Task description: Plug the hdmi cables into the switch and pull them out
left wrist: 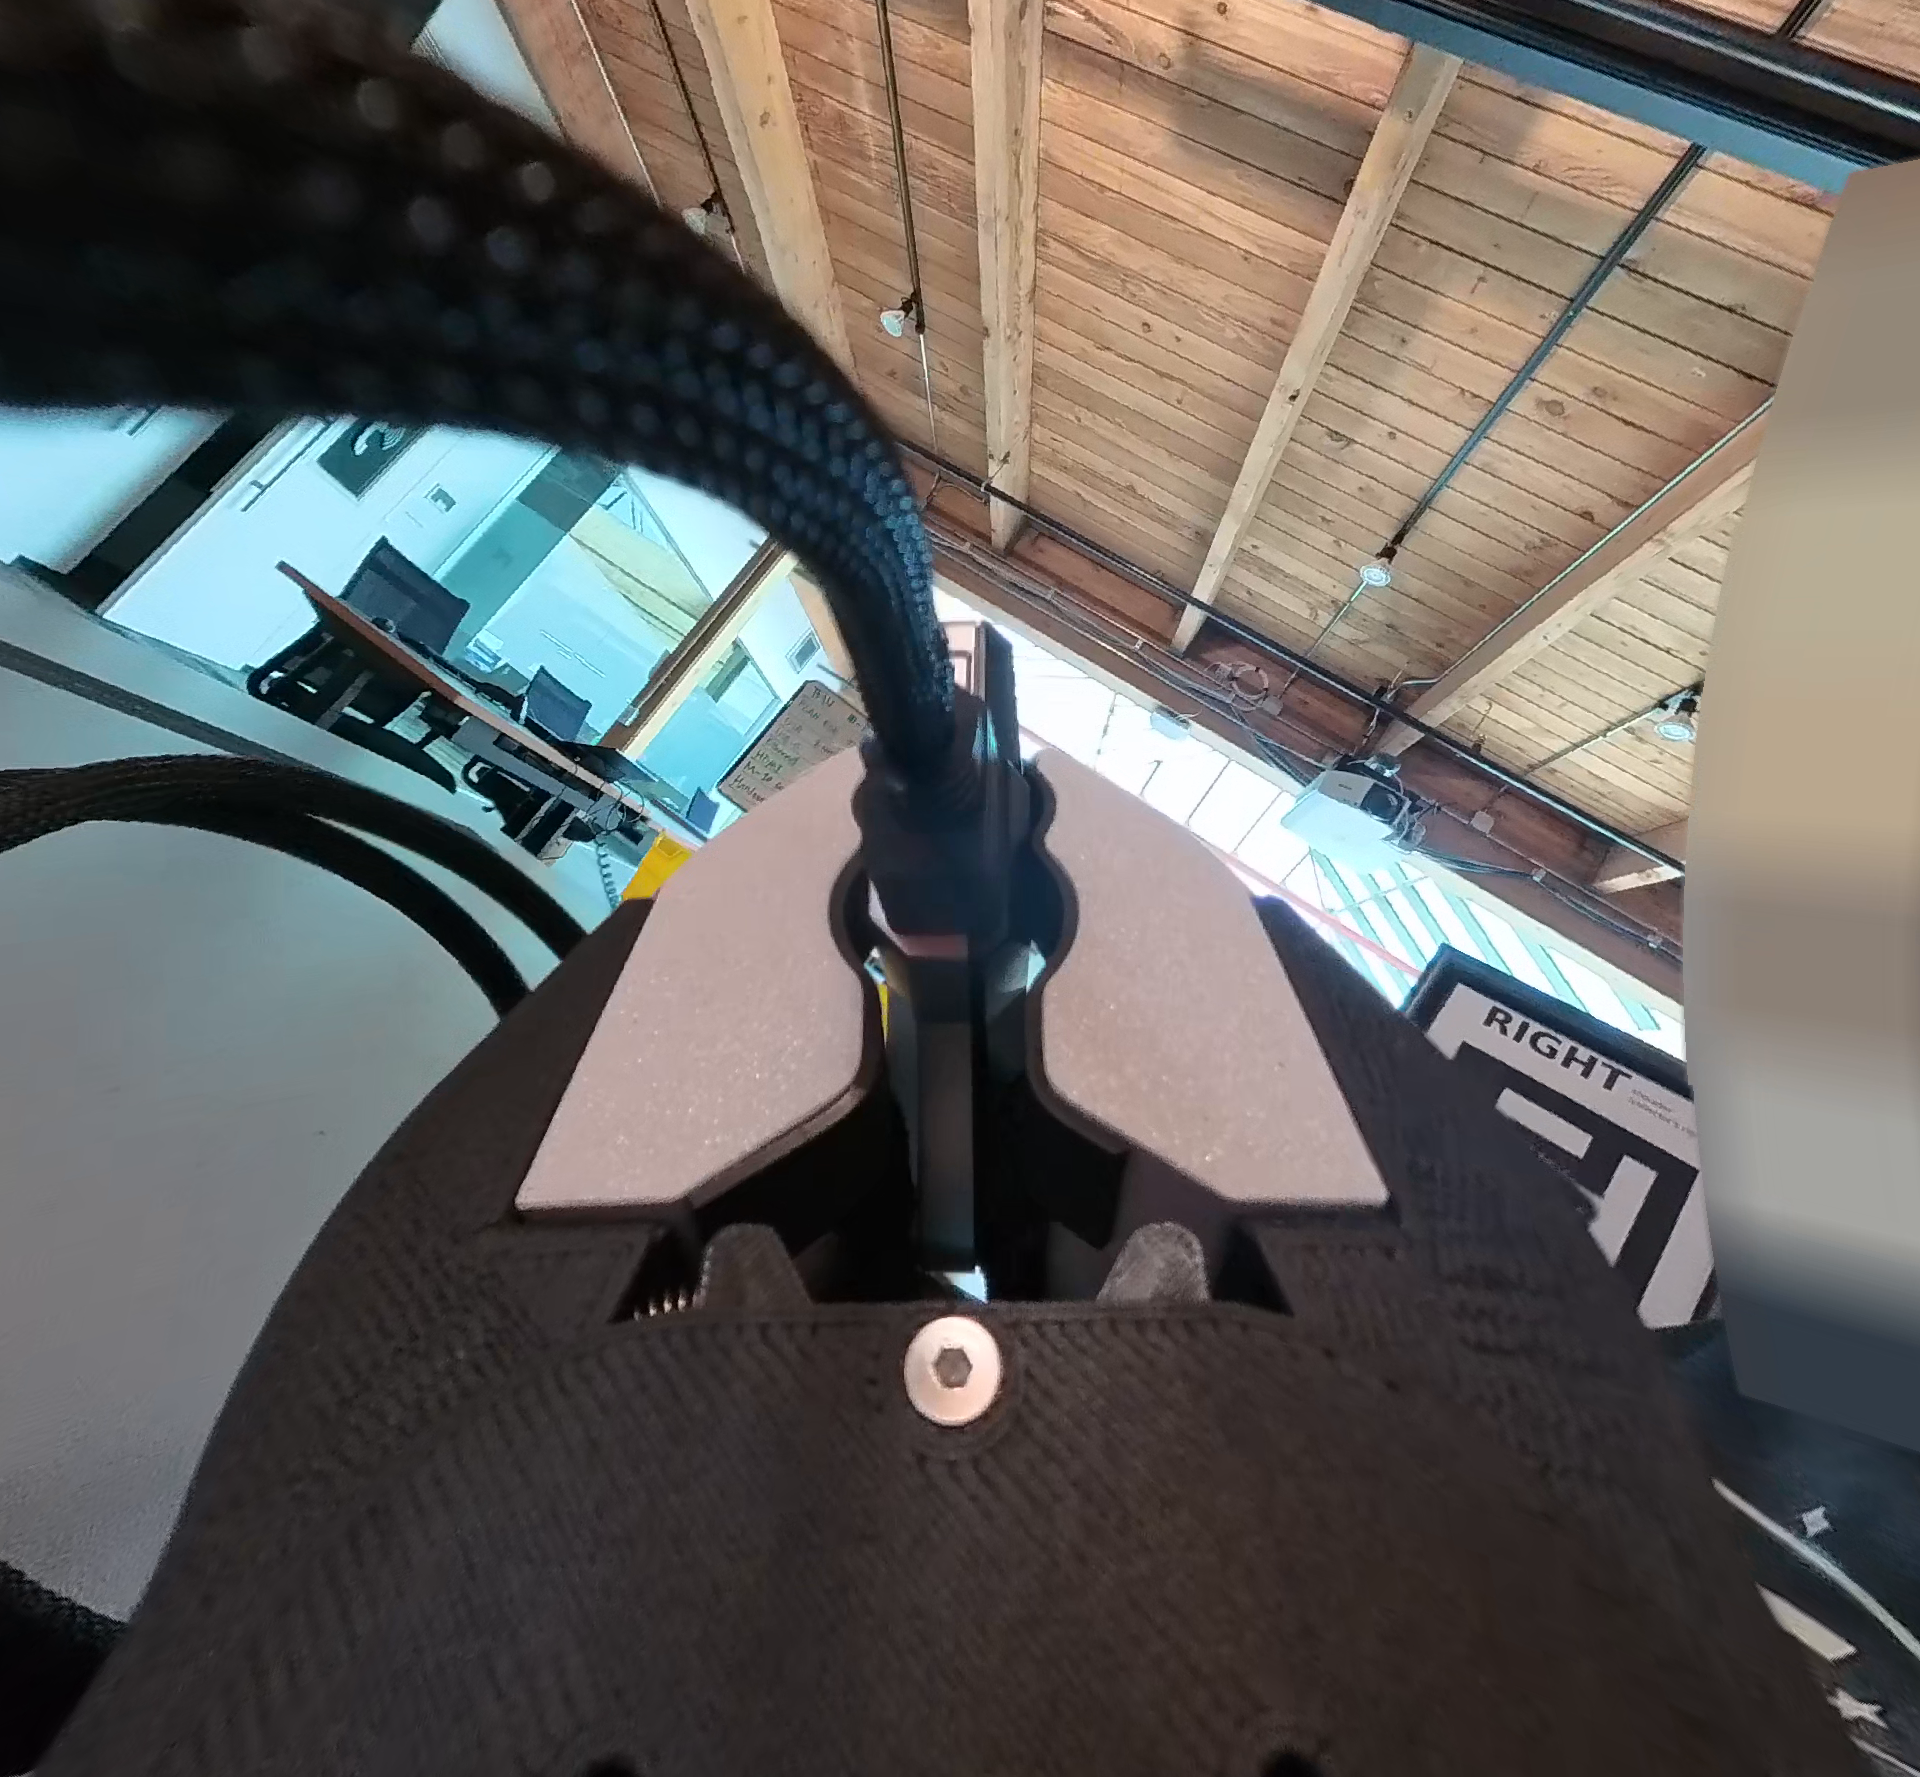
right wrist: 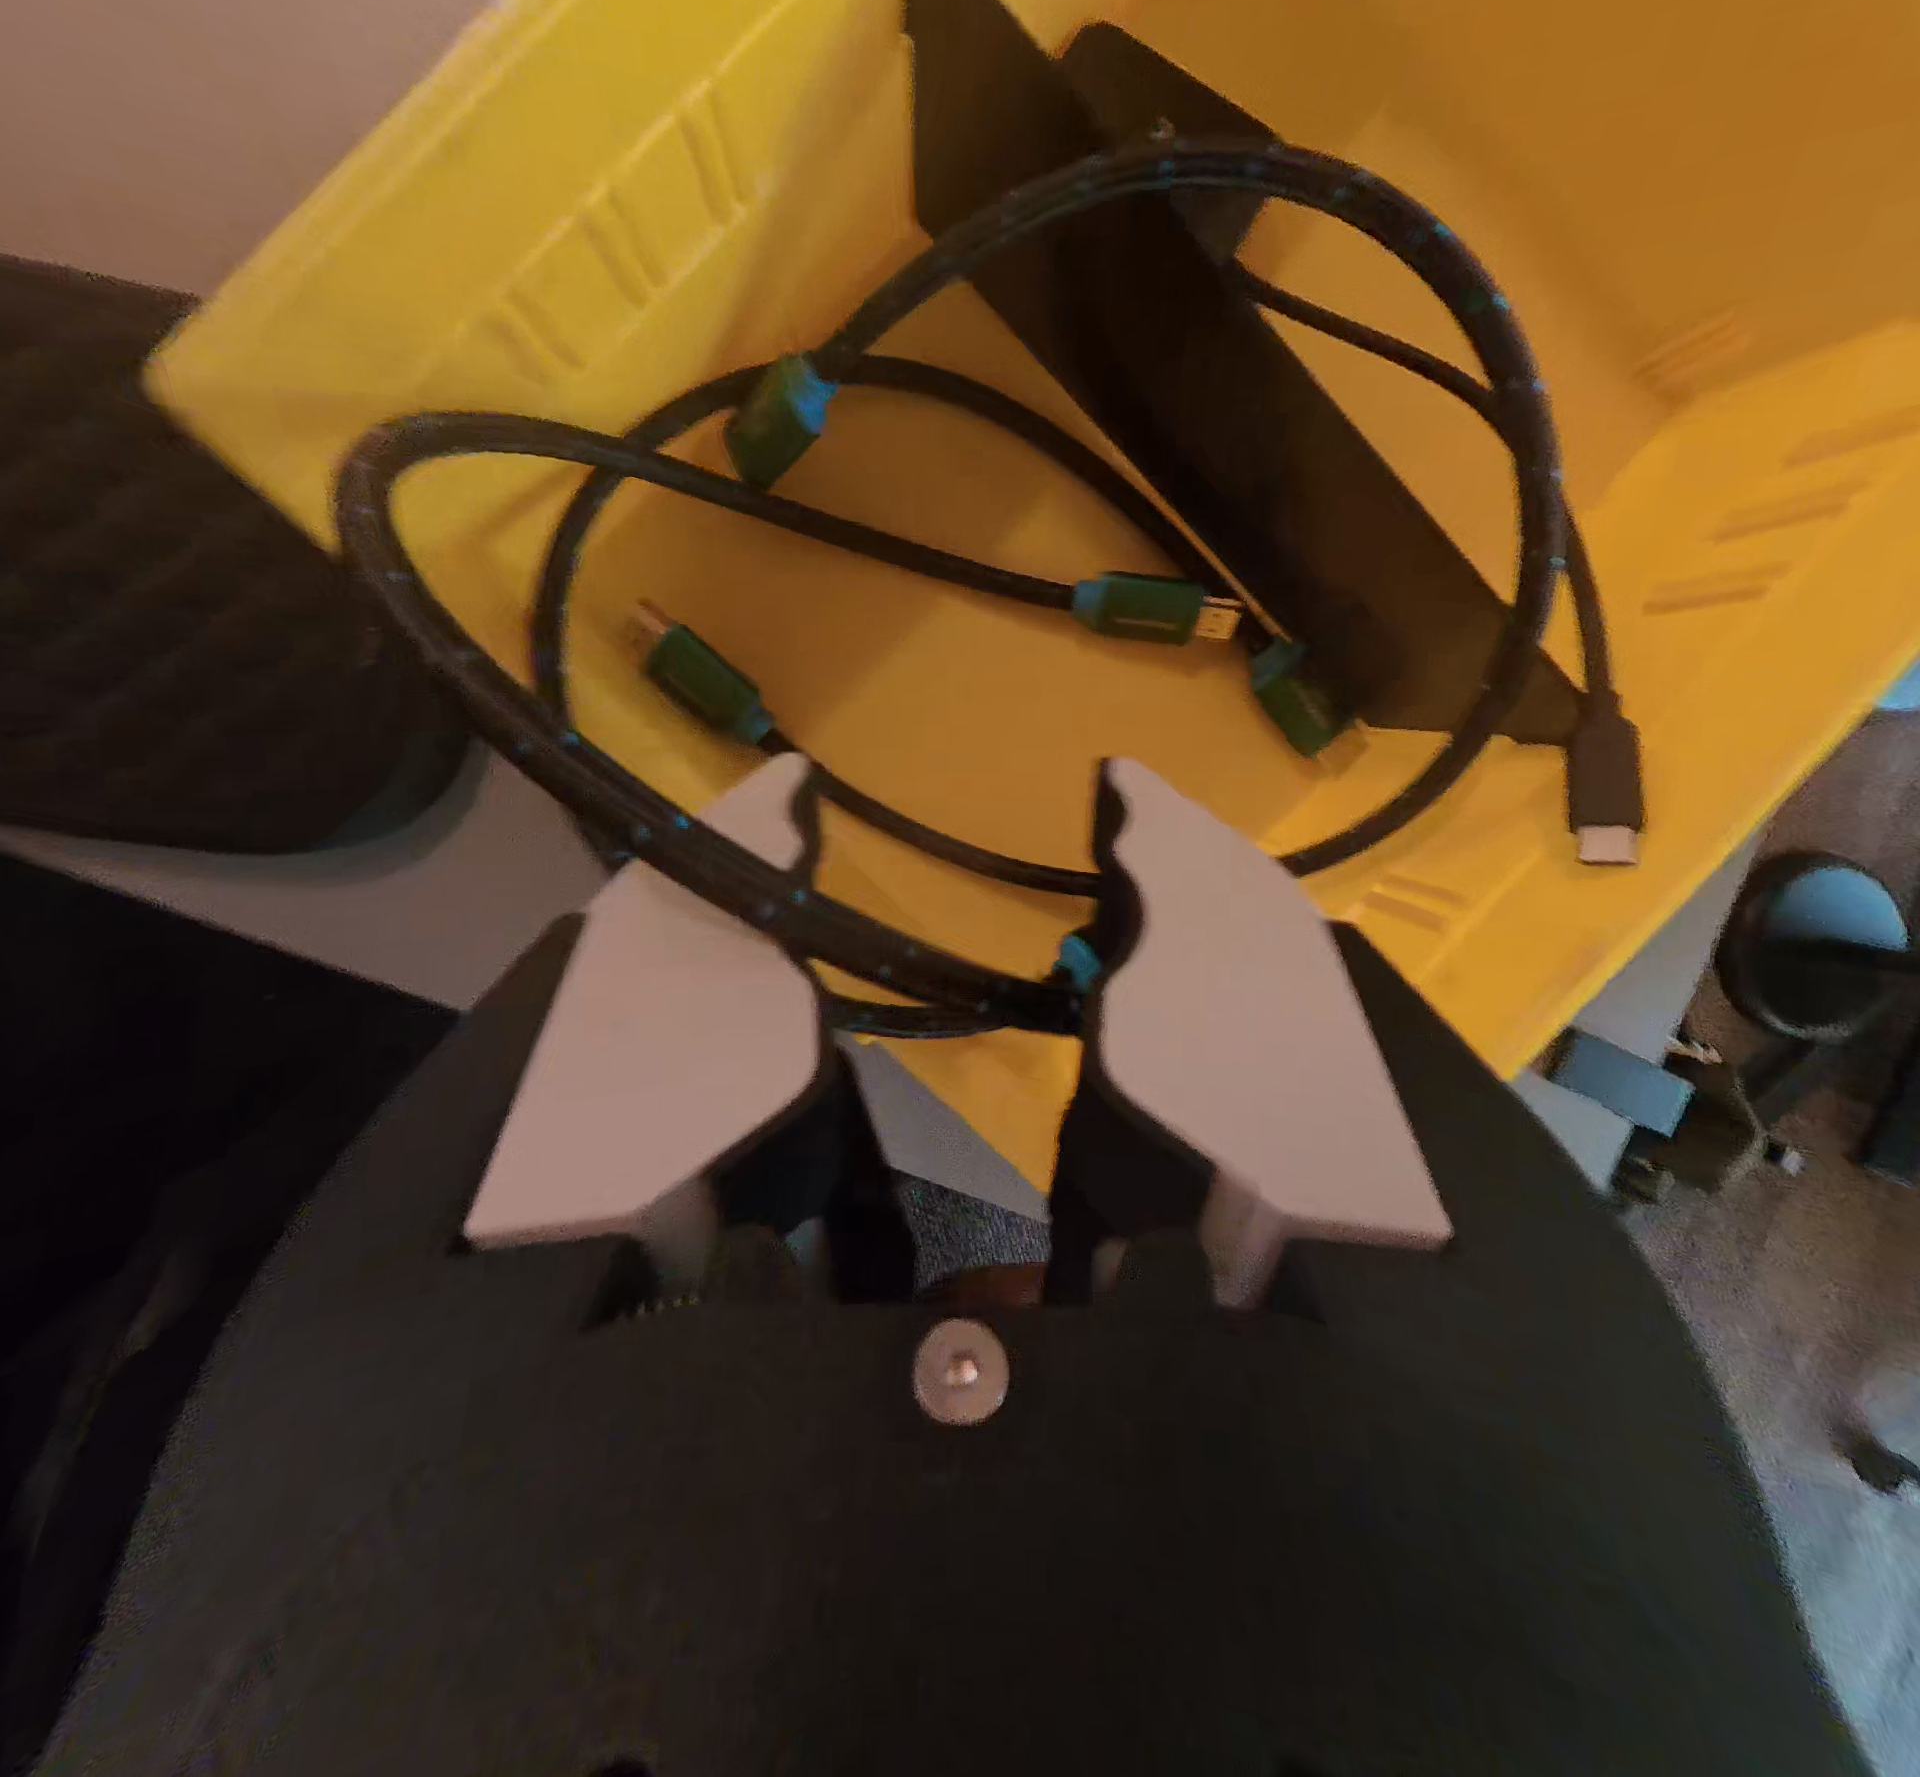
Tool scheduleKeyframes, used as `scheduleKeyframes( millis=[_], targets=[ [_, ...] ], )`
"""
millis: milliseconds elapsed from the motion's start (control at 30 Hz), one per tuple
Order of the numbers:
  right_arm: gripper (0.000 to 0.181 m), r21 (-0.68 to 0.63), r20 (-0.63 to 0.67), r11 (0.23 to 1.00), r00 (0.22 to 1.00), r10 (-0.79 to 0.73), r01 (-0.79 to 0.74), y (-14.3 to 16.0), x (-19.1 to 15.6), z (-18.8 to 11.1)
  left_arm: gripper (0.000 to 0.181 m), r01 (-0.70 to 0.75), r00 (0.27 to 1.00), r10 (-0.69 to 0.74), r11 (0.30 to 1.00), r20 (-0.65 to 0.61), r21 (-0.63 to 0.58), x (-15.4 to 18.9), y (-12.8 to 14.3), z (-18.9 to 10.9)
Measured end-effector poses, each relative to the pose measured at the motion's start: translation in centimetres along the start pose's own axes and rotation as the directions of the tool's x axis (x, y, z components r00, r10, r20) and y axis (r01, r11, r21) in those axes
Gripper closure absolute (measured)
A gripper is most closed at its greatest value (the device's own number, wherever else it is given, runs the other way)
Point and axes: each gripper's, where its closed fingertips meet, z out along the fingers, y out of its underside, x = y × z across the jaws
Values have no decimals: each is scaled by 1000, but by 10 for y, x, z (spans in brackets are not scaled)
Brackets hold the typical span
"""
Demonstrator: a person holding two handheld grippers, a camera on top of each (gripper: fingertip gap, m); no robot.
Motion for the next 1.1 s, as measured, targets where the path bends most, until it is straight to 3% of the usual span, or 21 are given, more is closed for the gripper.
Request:
scheduleKeyframes(
  millis=[133,233,367,433,500,567,600,667,733,800,900,1000,1100],
  targets=[
    [90,225,83,972,992,-93,72,-27,-27,-26,159,-49,999,48,997,-5,-56,4,9,3],
    [77,422,93,893,972,-215,157,-46,-48,-55,158,-103,995,102,988,-14,-115,7,20,6],
    [72,621,47,750,944,-326,228,-70,-70,-92,158,-166,986,163,967,-32,-194,11,34,9],
    [72,757,-31,602,935,-353,252,-95,-79,-121,158,-194,981,189,953,-42,-233,13,41,11],
    [78,910,-95,364,953,-288,201,-125,-85,-166,159,-226,974,218,934,-60,-276,15,50,12],
    [84,997,-9,70,972,-233,26,-144,-93,-216,159,-270,963,256,908,-85,-319,18,59,12],
    [76,995,65,-55,959,-275,-83,-147,-104,-236,159,-294,956,276,894,-101,-339,20,63,12],
    [62,949,147,-192,891,-429,-249,-145,-131,-258,158,-341,940,312,861,-138,-376,24,72,11],
    [69,912,239,-172,822,-517,-373,-149,-150,-262,158,-391,920,346,820,-183,-418,28,83,10],
    [76,924,251,-67,729,-637,-377,-150,-186,-250,158,-439,898,370,769,-237,-465,32,97,8],
    [86,969,246,207,615,-749,-135,-149,-245,-196,158,-506,862,388,685,-324,-524,38,117,3],
    [105,935,245,341,522,-817,96,-141,-294,-148,158,-563,826,395,603,-402,-565,43,135,-3],
    [111,877,319,436,435,-842,201,-134,-340,-113,158,-617,787,407,531,-464,-581,46,149,-9]
  ],
)
